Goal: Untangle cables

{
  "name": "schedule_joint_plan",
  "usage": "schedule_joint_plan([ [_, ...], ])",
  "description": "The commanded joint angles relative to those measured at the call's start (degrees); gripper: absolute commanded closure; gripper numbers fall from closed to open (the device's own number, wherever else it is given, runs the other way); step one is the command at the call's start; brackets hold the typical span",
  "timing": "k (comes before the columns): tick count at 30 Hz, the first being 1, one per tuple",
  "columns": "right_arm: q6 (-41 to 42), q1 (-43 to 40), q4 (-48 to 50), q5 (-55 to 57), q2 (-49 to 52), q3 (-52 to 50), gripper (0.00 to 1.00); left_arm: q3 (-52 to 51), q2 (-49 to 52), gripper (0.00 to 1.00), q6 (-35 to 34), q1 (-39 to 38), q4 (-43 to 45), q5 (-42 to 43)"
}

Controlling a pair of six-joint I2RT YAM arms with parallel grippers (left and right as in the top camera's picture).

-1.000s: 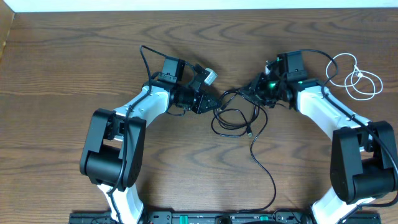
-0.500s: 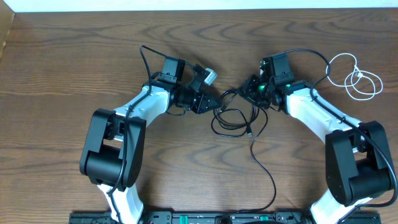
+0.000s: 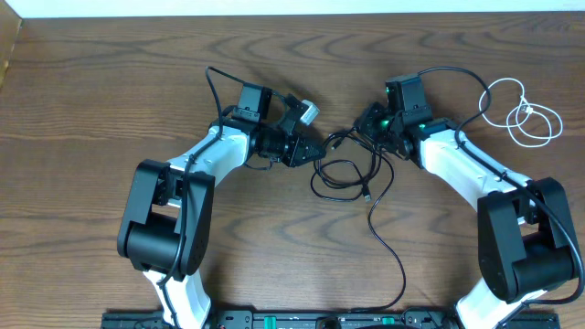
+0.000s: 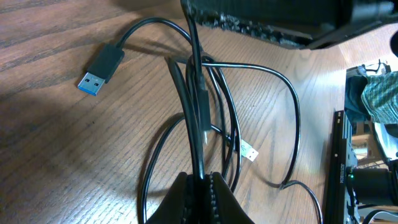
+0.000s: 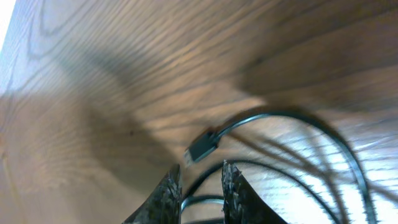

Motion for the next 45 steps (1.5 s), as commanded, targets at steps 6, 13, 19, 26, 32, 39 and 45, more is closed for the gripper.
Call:
schedule_joint_plan([
  [6,1.11,0.11,0.31,11.3,-0.98,0.07,0.78,-0.7,0.22,0.92,1.22,0.11,0.09,1.38],
  [13,2.08,0.07,-0.24,6.67,-0.98,0.07,0.66,-0.7,0.22,0.92,1.22,0.13,0.09,1.33],
  [19,-3.17,-0.13,-1.38,6.23,-0.98,0.07,0.65,-0.7,0.22,0.93,1.22,0.13,0.09,1.33],
  [26,-23.5,-2.89,-4.61,5.31,-1.81,0.07,0.37,-0.7,0.22,0.92,1.22,0.13,0.09,1.33],
  [32,-40.5,-4.72,-6.34,-0.15,-5.35,0.07,0.44,-0.7,0.22,0.92,1.22,0.13,0.09,1.31],
  [39,-53.35,-4.87,-8.92,-8.61,-6.97,0.07,0.46,-0.7,0.22,0.92,1.22,0.13,0.09,1.11],
  [45,-59.69,-3.04,-12.39,-5.2,-5.29,0.04,0.59,-0.7,0.22,0.92,1.22,0.11,0.09,1.14],
])
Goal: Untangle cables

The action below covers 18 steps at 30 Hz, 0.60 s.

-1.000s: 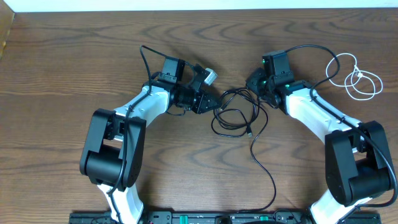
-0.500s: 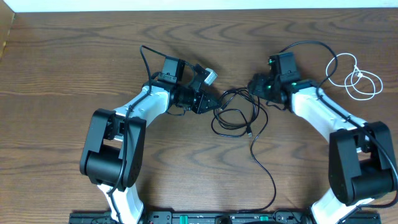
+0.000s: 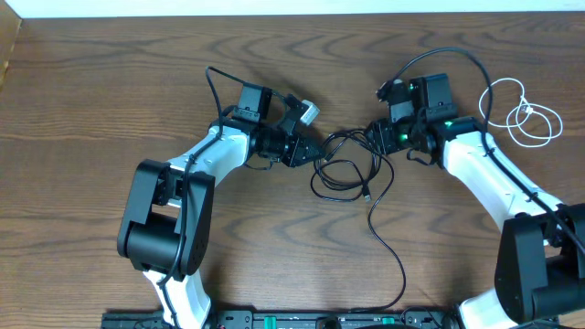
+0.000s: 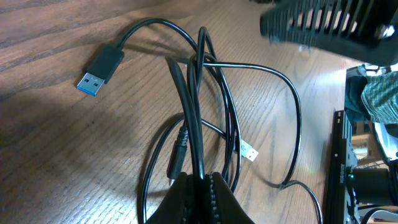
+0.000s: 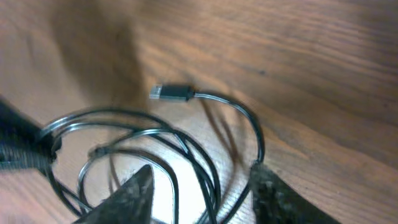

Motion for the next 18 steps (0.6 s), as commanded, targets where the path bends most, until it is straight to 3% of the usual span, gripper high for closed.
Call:
schedule_joint_plan([
  [1,-6.56,1.55,-0.42,2.05,1.66,0.04,0.59,-0.7,0.22,0.92,1.2,0.13,0.07,1.14],
  [18,-9.51,3.5,4.7,7.52,7.52,0.04,0.63,-0.7,0.22,0.92,1.18,0.13,0.07,1.14],
])
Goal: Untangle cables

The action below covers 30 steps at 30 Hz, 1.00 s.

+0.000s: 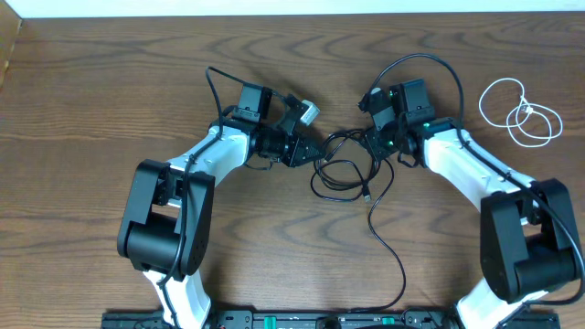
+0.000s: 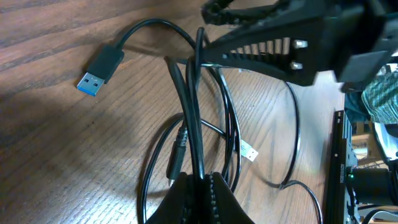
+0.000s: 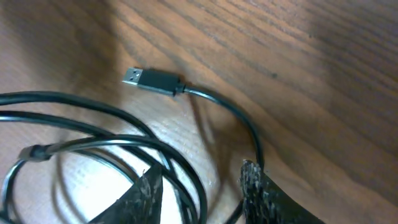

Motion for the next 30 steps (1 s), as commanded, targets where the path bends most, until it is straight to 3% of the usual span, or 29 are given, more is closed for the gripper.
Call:
schedule_joint_plan([
  [1,-1.09,0.33,0.68,1.77,1.18,0.04,0.64,-0.7,0.22,0.92,1.18,0.11,0.07,1.14],
  [20,-0.59,1.25,7.5,5.84,5.88,0.02,0.6,-0.7,0.22,0.93,1.18,0.13,0.09,1.14],
  [30,13.53,0.81,13.68,18.86,10.16,0.02,0.58,-0.7,0.22,0.92,1.18,0.13,0.09,1.14],
])
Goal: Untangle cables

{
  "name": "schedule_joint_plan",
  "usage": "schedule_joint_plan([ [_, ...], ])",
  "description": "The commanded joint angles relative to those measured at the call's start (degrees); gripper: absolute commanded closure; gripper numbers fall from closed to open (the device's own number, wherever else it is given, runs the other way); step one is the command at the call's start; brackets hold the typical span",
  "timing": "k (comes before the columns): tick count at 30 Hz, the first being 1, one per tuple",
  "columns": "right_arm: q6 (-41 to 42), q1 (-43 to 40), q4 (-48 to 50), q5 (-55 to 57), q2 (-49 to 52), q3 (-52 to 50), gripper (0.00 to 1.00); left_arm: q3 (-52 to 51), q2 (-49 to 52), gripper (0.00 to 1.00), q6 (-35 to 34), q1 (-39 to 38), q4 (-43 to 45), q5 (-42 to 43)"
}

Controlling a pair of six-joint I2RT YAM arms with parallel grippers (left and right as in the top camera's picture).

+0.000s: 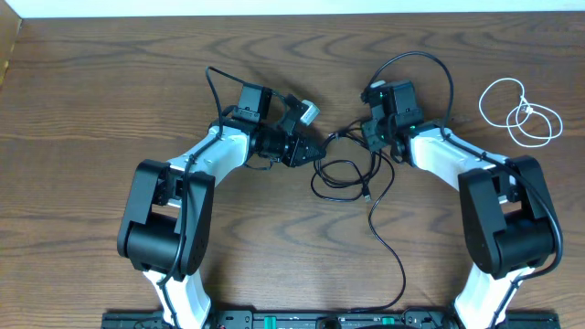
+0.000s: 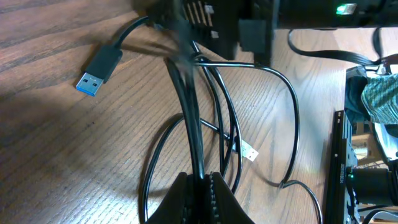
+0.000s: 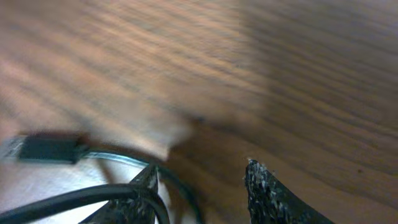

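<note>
A tangle of black cables [image 1: 352, 169] lies mid-table, one long strand trailing toward the front edge. My left gripper [image 1: 308, 149] is at its left side; the left wrist view shows that gripper [image 2: 200, 177] shut on a black strand [image 2: 193, 118], with a blue-tipped USB plug [image 2: 99, 68] lying to the left. My right gripper [image 1: 367, 131] is low at the tangle's upper right. In its own view it [image 3: 202, 167] stands open, a cable loop [image 3: 81, 196] against the left finger [image 3: 146, 186] and a dark plug [image 3: 43, 149] to the left.
A separate white cable [image 1: 521, 110] lies coiled at the far right of the wooden table [image 1: 91, 91]. The right arm's own black lead [image 1: 430, 68] arches behind its wrist. Both arm bases stand at the front edge.
My right gripper has moved a little left and lower, close to the table at the tangle's upper end, still open. The left gripper and its strand have not moved.
At first my right gripper was nearly shut on a strand, holding it up from the tangle, while the left pinched another. Then the right was open and off to the right, the strand fallen back. It has since returned, open, to the tangle.
</note>
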Motion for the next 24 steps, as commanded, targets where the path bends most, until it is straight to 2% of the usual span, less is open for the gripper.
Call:
schedule_joint_plan([
  [1,7.58,-0.17,0.09,6.75,2.47,0.02,0.58,-0.7,0.22,0.92,1.2,0.13,0.09,1.11],
  [6,9.16,-0.44,-0.57,7.91,4.46,0.02,0.53,-0.7,0.22,0.92,1.16,0.13,0.13,0.39],
  [10,10.93,-0.5,-1.95,8.33,5.46,0.0,0.53,-0.7,0.22,0.92,1.07,0.24,0.26,-2.6],
  [17,11.04,-0.48,-3.06,8.31,5.73,0.0,0.53,-0.68,0.22,0.92,-8.61,3.37,0.68,-10.6],
  [24,11.06,-0.48,-3.13,8.26,5.73,0.0,0.5,-0.7,0.22,0.92,-13.05,9.77,-0.22,-10.93],
])
